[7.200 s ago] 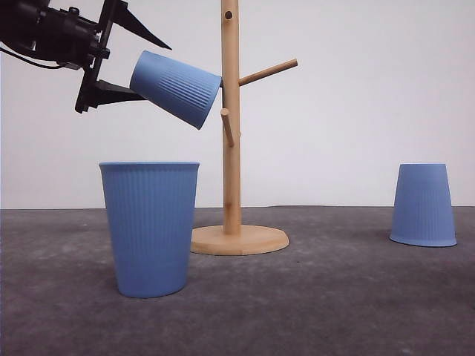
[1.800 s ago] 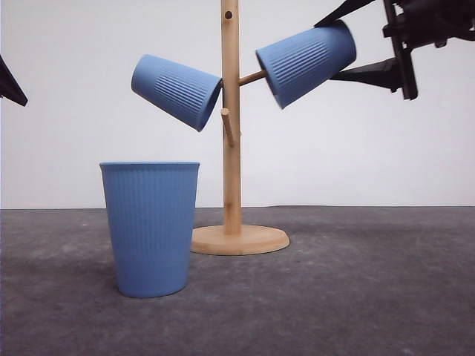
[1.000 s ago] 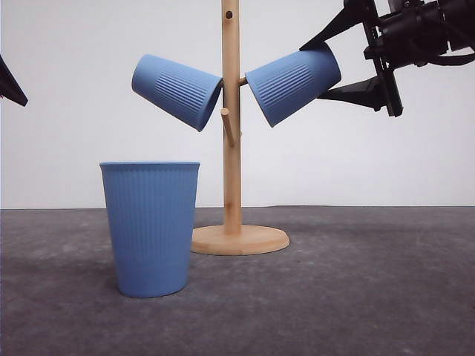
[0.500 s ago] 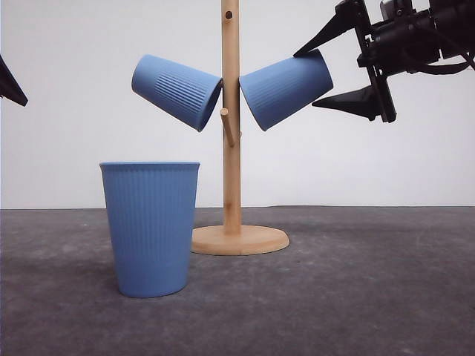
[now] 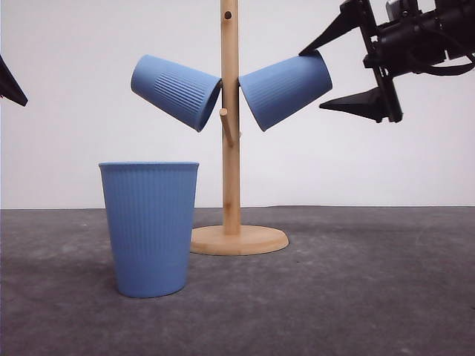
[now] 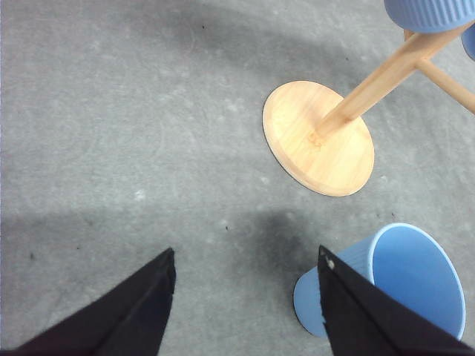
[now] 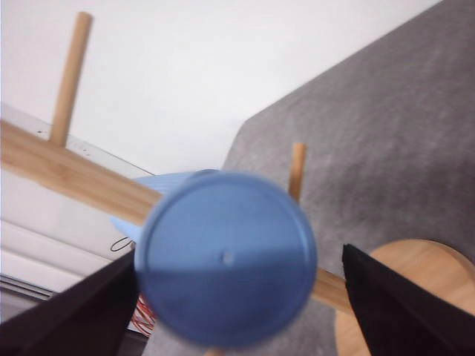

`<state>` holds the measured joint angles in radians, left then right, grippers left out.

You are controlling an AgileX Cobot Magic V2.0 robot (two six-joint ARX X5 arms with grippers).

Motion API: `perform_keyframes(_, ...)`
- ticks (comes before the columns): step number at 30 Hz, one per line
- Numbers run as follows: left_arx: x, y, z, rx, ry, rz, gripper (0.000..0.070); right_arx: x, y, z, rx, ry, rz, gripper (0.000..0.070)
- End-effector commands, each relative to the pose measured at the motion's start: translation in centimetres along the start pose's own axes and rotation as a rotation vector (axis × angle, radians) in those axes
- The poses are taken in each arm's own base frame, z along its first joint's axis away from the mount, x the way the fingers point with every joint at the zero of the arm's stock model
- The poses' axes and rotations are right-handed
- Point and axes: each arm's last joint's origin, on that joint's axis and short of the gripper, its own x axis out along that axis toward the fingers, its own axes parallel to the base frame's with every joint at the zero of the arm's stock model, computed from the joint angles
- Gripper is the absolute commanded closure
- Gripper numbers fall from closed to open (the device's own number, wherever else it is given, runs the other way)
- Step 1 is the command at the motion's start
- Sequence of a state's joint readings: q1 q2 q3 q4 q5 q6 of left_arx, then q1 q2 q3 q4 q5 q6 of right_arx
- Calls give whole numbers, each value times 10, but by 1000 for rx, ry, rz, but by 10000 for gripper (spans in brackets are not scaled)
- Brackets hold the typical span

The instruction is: Place three cups

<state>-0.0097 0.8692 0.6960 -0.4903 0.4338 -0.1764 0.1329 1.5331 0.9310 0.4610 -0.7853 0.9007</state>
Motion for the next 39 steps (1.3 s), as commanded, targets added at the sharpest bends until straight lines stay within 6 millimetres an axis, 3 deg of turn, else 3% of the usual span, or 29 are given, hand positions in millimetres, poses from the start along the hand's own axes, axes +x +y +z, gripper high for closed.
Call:
perform_keyframes(1, -1, -2, 4, 9, -10, -4, 348, -4, 6, 5, -57, -14, 6, 159)
perform_keyframes(8, -1, -1, 2, 0, 9, -1, 346, -28, 22, 1, -141, 29, -78, 159)
perform_keyframes(12, -1, -2, 0, -8, 32, -12, 332, -45, 34, -12, -219, 91, -185, 159)
perform_keyframes(16, 0, -4, -6, -40, 91, -19, 253, -66, 45, -29, -268, 179, -313, 160)
perform_keyframes(24, 11, -23, -13, -103, 234, -73, 264, -99, 60, -55, -328, 301, -522, 160)
perform_keyframes(30, 28, -45, -8, -59, 337, -59, 265, -109, 57, -67, -357, 373, -637, 161)
perform_keyframes(39, 62, -76, 7, 7, 410, 34, 271, -109, 46, -80, -353, 395, -644, 161)
